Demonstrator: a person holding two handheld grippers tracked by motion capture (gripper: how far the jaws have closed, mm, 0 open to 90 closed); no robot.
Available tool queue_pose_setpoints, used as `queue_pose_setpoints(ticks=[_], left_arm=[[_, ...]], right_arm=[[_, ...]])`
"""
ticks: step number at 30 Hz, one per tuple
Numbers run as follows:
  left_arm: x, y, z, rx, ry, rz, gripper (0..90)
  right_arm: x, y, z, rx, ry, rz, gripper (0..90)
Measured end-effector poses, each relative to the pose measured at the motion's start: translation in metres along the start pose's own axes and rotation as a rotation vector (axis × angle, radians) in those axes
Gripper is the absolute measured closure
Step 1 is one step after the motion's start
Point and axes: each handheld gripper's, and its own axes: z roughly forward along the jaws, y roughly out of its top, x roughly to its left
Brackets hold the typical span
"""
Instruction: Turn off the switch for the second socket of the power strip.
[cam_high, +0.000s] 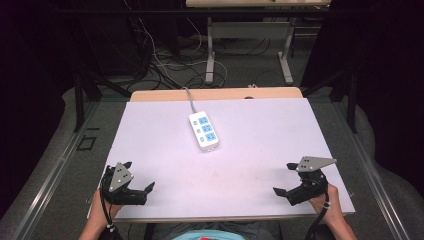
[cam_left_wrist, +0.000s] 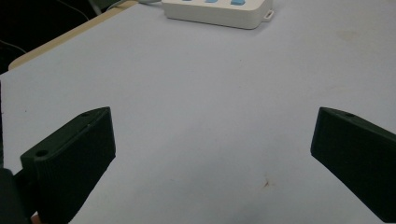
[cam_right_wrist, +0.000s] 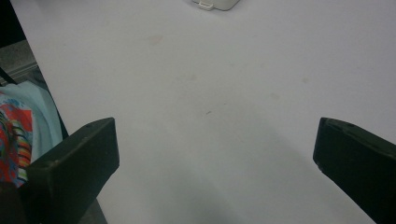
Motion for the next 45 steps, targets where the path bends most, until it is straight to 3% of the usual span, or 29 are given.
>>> queue_pose_setpoints(ticks=[3, 22, 30, 45], left_arm=[[0.0, 0.0, 0.001, -0.001, 0.007, 0.017, 0.0], [-0.003, 0.002, 0.002, 0.011, -0.007, 0.019, 0.0], [-0.006, 0.006, 0.006, 0.013, -0.007, 0.048, 0.0], [0.0, 0.015, 0.012, 0.021, -0.001, 0.017, 0.0]], right_arm=[[0.0, 0.0, 0.0, -0.005, -0.011, 0.006, 0.0], [0.0, 0.0, 0.0, 0.006, -0.026, 0.001, 0.0], [0.0, 0.0, 0.001, 0.003, -0.028, -0.001, 0.2], [0.0, 0.0, 0.001, 0.007, -0.032, -0.001, 0.4]])
